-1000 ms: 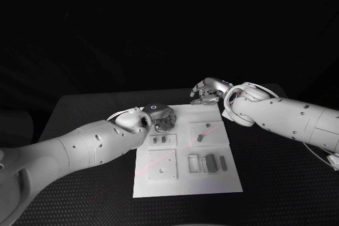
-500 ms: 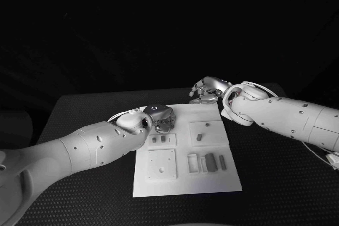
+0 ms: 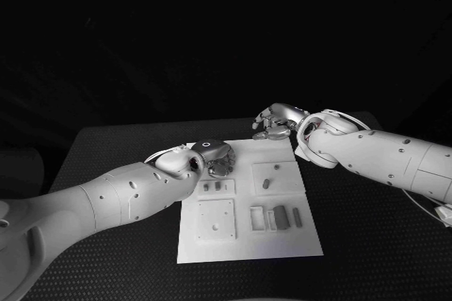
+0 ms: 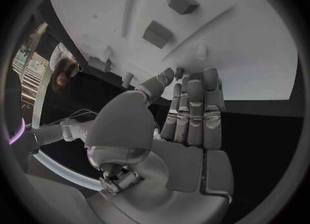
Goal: Assemble the parts on the task board
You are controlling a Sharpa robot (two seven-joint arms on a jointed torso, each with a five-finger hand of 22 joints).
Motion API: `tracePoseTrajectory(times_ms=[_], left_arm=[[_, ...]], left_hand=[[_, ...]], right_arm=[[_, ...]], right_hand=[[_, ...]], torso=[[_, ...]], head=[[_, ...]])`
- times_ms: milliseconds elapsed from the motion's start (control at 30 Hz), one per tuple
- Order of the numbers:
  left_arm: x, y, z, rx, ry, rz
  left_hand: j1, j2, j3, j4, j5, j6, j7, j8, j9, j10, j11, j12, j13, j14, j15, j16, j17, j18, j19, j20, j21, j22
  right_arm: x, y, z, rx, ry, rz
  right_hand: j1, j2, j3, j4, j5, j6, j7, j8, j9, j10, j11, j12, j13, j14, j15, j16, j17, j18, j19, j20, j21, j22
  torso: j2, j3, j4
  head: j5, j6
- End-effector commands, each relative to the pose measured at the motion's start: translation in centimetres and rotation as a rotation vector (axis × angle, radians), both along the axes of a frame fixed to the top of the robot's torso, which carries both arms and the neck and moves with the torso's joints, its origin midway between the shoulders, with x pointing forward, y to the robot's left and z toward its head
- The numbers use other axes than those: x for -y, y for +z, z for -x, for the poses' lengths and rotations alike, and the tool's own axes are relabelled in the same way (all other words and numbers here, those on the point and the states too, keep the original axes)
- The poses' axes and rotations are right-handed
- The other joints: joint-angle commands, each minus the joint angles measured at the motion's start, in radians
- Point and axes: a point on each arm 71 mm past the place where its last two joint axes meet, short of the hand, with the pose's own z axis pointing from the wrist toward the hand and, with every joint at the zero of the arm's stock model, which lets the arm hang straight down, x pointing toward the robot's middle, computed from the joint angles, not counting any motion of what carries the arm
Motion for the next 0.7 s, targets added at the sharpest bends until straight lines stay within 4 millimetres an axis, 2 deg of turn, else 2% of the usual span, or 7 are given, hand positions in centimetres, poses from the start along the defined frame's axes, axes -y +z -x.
tracePoseTrajectory(times_ms=[33, 233, 300, 467, 700], left_arm=[[0.42, 0.08, 0.15, -0.008, -0.012, 0.011], [0.44, -0.2, 0.04, -0.036, -0.002, -0.016], [0.38, -0.28, -0.02, -0.043, 0.002, -0.023], [0.34, -0.43, -0.12, -0.053, 0.006, -0.037], [0.41, -0.58, -0.21, -0.063, 0.006, -0.049]], left_hand=[[0.0, 0.002, 0.002, 0.001, -0.002, -0.006, 0.001, -0.003, -0.002, 0.009, 0.001, -0.003, 0.002, 0.009, 0.001, 0.004, 0.001, 0.069, 0.01, 0.001, 0.006, 0.024], [-0.01, 0.002, -0.003, 0.004, -0.002, -0.001, 0.006, 0.0, -0.002, 0.009, 0.002, -0.006, 0.004, 0.009, 0.002, 0.004, 0.001, 0.07, 0.01, 0.001, 0.007, 0.024], [-0.013, 0.004, -0.004, 0.005, -0.002, 0.002, 0.011, 0.003, -0.002, 0.008, 0.003, -0.008, 0.005, 0.009, 0.003, 0.004, 0.002, 0.07, 0.009, 0.001, 0.007, 0.023], [-0.014, 0.007, -0.004, 0.006, -0.002, 0.011, 0.023, 0.007, -0.002, 0.003, 0.007, -0.014, 0.006, 0.007, 0.006, 0.004, 0.002, 0.071, 0.007, 0.003, 0.008, 0.024], [-0.009, 0.012, 0.0, 0.004, -0.002, 0.015, 0.021, 0.01, -0.003, 0.004, 0.009, -0.016, 0.008, 0.006, 0.009, 0.005, 0.003, 0.073, 0.006, 0.005, 0.009, 0.024]], right_arm=[[-0.14, 0.02, 0.04, 0.004, 0.01, -0.001], [-0.17, 0.03, 0.06, 0.004, 0.011, -0.001], [-0.15, 0.03, 0.05, 0.004, 0.011, -0.001], [-0.13, 0.02, 0.04, 0.003, 0.01, -0.001], [-0.11, 0.02, 0.05, 0.003, 0.011, -0.001]], right_hand=[[-0.003, 0.004, 0.002, 0.002, 0.005, -0.014, 0.019, -0.003, -0.001, -0.001, 0.004, 0.005, -0.002, 0.001, 0.008, -0.003, 0.001, 0.013, 0.004, -0.002, -0.006, 0.02], [-0.003, 0.004, 0.002, 0.001, 0.005, -0.014, 0.019, -0.002, -0.001, -0.001, 0.004, 0.005, -0.002, 0.001, 0.008, -0.003, 0.001, 0.013, 0.004, -0.002, -0.006, 0.02], [-0.003, 0.005, 0.002, 0.001, 0.005, -0.014, 0.019, -0.002, -0.001, -0.001, 0.004, 0.006, -0.002, 0.001, 0.008, -0.003, 0.001, 0.013, 0.004, -0.002, -0.006, 0.02], [-0.003, 0.005, 0.002, 0.001, 0.005, -0.014, 0.019, -0.002, -0.001, -0.001, 0.004, 0.006, -0.002, 0.001, 0.008, -0.003, 0.001, 0.013, 0.004, -0.002, -0.006, 0.02], [-0.003, 0.005, 0.002, 0.001, 0.005, -0.014, 0.019, -0.002, -0.001, -0.001, 0.004, 0.006, -0.002, 0.001, 0.008, -0.003, 0.001, 0.013, 0.004, -0.002, -0.006, 0.02]], torso=[[0.0, 0.0005, -0.0007], [-0.001, 0.0007, -0.0003], [0.0, 0.001, -0.0001], [0.0, 0.0004, 0.0002], [0.001, 0.0007, -0.0004]], head=[[-0.001, -0.001], [-0.007, 0.005], [-0.006, 0.001], [-0.008, 0.001], [-0.009, 0.001]])
